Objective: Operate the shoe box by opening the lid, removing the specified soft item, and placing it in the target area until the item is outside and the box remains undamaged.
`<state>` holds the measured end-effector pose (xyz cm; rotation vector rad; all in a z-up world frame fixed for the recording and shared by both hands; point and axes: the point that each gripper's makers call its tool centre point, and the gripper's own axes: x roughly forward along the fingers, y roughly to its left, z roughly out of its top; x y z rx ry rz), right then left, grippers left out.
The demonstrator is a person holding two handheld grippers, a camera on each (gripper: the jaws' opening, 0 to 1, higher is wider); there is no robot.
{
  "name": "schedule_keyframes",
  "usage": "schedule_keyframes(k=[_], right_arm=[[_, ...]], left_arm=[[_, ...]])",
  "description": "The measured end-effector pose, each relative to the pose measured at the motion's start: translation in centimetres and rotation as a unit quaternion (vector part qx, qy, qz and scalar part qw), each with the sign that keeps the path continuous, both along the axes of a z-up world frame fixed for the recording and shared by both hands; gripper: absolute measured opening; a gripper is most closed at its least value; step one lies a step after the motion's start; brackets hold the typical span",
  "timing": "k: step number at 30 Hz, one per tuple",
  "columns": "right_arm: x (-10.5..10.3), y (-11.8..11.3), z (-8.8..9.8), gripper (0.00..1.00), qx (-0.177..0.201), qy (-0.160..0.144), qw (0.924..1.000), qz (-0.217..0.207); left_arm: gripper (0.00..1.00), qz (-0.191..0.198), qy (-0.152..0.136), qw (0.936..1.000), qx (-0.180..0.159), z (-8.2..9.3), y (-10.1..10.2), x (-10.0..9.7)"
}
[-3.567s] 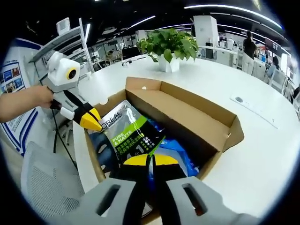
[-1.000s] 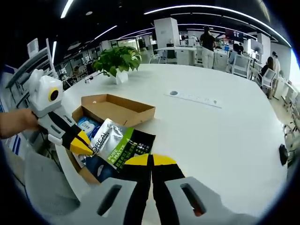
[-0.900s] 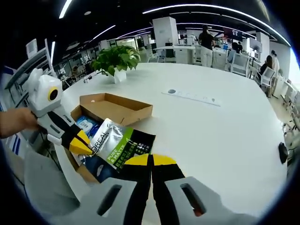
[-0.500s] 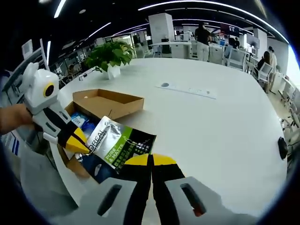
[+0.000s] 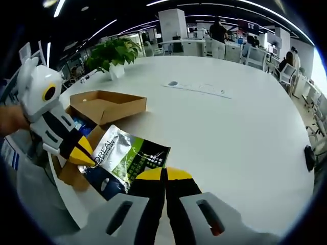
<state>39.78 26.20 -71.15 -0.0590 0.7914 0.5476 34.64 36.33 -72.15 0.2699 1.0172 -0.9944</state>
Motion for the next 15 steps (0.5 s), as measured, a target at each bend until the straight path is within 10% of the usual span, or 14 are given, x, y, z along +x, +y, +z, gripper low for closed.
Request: schedule_keyframes(k=[15], right_arm=[[0.9, -0.6, -3.0, 0.0, 0.001, 0.025, 0.9996, -0.01]], left_arm=[[0.01, -0.049, 0.016, 0.9961, 0.071, -2.8, -0.6, 0.8]])
